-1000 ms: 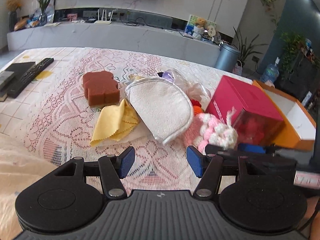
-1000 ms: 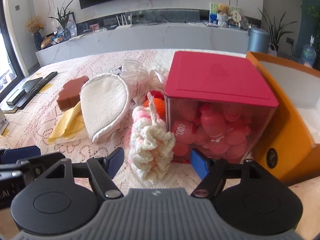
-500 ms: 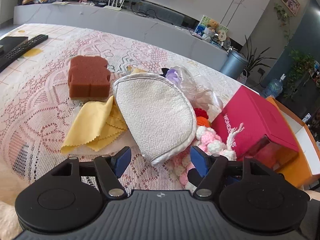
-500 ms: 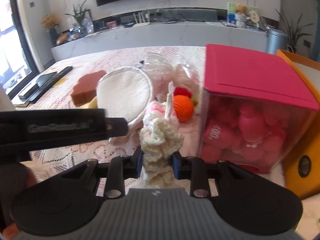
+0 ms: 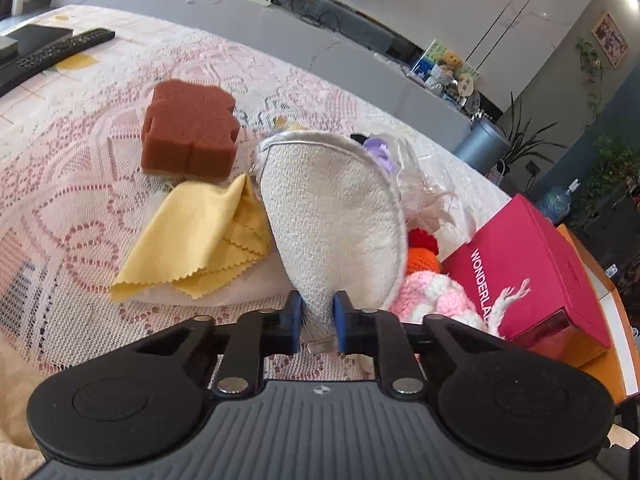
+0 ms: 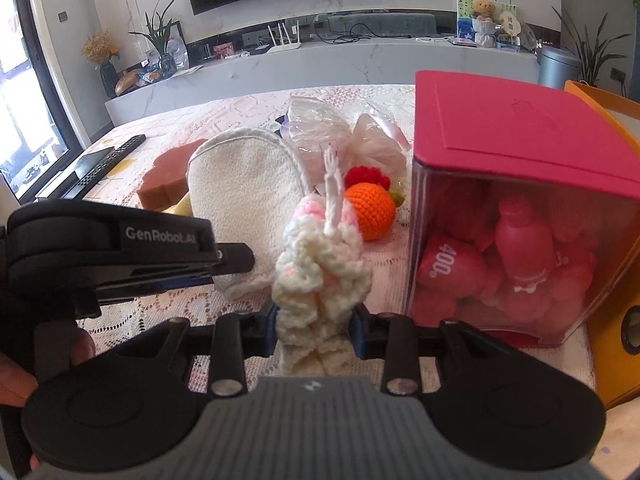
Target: Organize soft objects
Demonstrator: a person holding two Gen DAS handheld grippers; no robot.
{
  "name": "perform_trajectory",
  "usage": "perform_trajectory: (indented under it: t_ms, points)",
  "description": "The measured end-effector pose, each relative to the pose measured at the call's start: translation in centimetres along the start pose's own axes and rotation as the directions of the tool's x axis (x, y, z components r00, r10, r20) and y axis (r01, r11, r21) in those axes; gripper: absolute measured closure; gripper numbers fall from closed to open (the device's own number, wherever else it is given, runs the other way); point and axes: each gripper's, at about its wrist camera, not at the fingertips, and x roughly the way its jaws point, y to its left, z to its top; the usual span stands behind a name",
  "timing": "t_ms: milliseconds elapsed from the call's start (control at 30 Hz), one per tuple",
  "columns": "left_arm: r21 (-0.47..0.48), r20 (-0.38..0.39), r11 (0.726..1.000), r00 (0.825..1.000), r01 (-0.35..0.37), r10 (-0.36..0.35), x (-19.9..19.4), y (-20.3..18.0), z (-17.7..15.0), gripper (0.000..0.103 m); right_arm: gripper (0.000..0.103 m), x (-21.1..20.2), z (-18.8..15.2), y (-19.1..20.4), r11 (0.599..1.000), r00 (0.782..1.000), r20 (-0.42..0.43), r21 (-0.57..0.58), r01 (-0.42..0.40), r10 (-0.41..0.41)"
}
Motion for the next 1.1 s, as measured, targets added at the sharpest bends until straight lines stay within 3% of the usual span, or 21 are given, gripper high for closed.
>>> perform_trajectory:
  t_ms: [133, 300, 400, 500, 633, 733, 800, 967, 1100]
  points:
    - [0.074, 0.048, 0.997, 0.999, 0.003, -0.007, -1.9, -1.3, -0.4, 0.092, 0.074, -1.0, 0.0, -0.1, 1.0, 1.0, 0.012, -0.014, -0.007, 0.007]
    - [0.131, 0.022, 0.991, 0.999, 0.023, -0.026, -5.1, -2.2, -1.1, 0.093, 0.075, -3.2, -0.4, -0.1, 1.0, 1.0, 0.02, -0.023, -0.004, 0.005]
    - [0.139, -0.037, 0.988, 0.998, 0.063, -0.058, -6.9, -2.3, -1.4, 0.093, 0.075, -4.9, -0.6, -0.9, 1.0, 1.0, 0.015, 0.009, 0.008, -0.008]
    - [0.094, -0.17, 0.988, 0.979, 0.126, -0.109, -7.4, -1.5, -2.0, 0.093, 0.075, -6.2, -1.0, -1.9, 0.999, 1.0, 0.013, 0.046, 0.014, -0.014]
    - [0.11, -0.224, 0.99, 0.973, 0.087, -0.06, -7.0, -0.7, -3.2, 0.091, 0.074, -6.5, -1.8, -2.3, 0.997, 1.0, -0.012, 0.077, 0.007, -0.006]
    - [0.148, -0.202, 0.986, 0.978, 0.075, -0.044, -6.7, -1.2, -3.4, 0.083, 0.074, -5.9, -2.0, -2.0, 0.998, 1.0, -0.025, 0.069, 0.012, -0.01]
    - [0.132, -0.18, 0.988, 0.982, 0.075, -0.051, -6.8, -1.0, -3.5, 0.072, 0.074, -5.6, -2.1, -1.9, 0.998, 0.999, -0.031, 0.063, 0.016, -0.014]
    - [0.09, -0.098, 0.993, 0.993, 0.077, -0.068, -7.0, -1.3, -3.5, 0.03, 0.073, -5.4, -2.3, -2.0, 0.998, 0.999, -0.031, 0.069, 0.012, -0.01]
    - [0.103, -0.057, 0.995, 0.998, -0.006, 0.012, -5.9, -2.6, -3.3, 0.023, 0.07, -5.2, -2.2, -1.8, 0.998, 0.999, -0.031, 0.055, 0.012, -0.01]
